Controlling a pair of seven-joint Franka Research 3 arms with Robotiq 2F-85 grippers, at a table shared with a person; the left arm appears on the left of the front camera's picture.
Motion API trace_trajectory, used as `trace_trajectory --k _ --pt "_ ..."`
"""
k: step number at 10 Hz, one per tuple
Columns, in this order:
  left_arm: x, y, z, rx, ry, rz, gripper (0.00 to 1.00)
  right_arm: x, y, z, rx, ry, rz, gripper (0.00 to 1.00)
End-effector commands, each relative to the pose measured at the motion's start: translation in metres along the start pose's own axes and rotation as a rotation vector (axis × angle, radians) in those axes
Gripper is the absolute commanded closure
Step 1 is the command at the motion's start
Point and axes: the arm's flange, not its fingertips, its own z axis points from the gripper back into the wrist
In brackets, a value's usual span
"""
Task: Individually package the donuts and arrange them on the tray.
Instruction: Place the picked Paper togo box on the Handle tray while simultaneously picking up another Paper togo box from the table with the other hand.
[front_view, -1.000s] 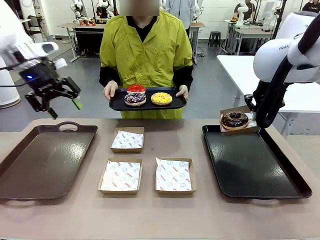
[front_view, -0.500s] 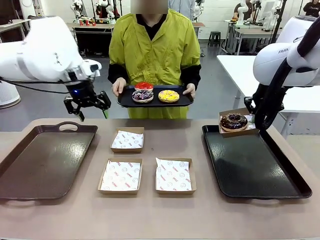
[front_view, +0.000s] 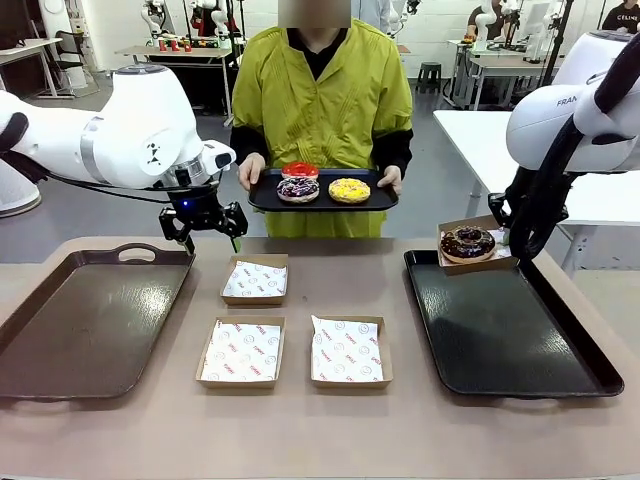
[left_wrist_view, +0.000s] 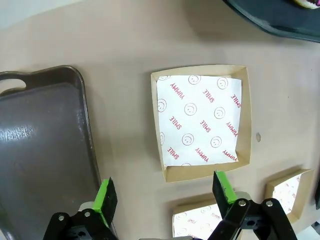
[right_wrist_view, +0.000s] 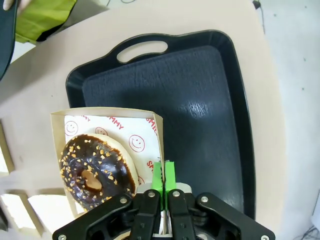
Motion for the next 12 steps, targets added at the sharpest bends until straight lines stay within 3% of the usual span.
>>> trace_trajectory --k 1,6,12 --pt "0.001 0.007 0.003 0.006 0.006 0.011 0.0 0.002 0.0 0.002 -0.01 0.0 0.009 0.98" --pt "0.001 0.007 0.003 0.006 0.006 0.011 0.0 0.0 0.0 0.0 0.0 0.0 0.0 0.98" --pt "0.017 -0.004 -0.05 0.12 0.015 -0.002 0.0 0.035 0.012 -0.062 0.056 0.039 0.142 0.98"
